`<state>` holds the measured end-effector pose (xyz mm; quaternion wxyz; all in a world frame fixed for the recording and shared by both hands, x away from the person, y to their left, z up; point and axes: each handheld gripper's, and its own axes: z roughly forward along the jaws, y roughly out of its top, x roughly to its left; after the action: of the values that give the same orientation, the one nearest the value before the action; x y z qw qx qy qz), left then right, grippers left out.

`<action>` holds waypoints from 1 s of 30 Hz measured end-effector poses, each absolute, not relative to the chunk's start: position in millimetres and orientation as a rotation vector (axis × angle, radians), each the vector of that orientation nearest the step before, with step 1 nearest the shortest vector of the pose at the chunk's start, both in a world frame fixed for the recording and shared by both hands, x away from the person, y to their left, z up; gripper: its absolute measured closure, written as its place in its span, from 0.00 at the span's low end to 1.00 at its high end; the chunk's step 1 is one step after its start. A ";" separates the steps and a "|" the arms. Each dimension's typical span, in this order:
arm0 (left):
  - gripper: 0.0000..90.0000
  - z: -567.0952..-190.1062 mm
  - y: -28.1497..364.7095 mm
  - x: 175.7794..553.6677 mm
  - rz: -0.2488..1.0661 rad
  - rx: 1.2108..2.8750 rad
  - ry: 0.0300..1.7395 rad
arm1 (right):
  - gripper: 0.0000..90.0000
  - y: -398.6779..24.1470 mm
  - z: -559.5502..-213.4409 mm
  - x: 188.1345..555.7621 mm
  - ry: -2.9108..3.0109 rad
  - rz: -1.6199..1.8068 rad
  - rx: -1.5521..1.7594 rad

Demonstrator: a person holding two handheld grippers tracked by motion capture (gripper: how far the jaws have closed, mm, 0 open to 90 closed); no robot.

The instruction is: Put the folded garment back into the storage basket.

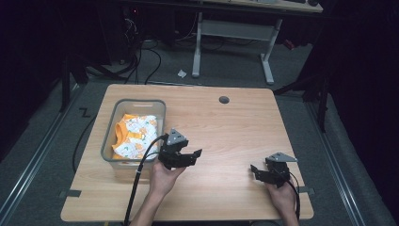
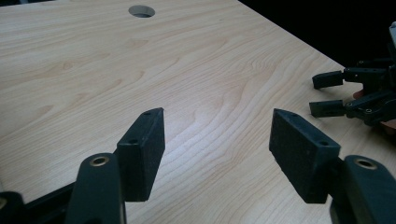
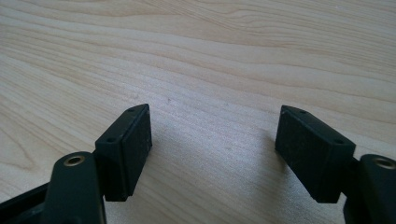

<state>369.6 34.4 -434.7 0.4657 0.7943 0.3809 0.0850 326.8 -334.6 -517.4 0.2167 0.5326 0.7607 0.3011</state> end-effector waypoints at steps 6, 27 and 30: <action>0.40 -438.8 29.0 368.9 0.204 1.962 0.929 | 0.30 -334.6 -517.4 326.8 2.108 0.834 1.476; 0.41 -469.8 15.8 366.6 0.178 1.989 0.973 | 0.30 -334.6 -517.4 326.8 2.108 0.834 1.476; 0.41 -475.2 14.8 366.7 0.173 1.993 0.983 | 0.30 -334.6 -517.4 326.8 2.108 0.834 1.476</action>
<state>366.7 14.8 -475.2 0.4404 0.8027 0.3960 0.0697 326.8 -334.6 -517.4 0.2166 0.5327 0.7607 0.3010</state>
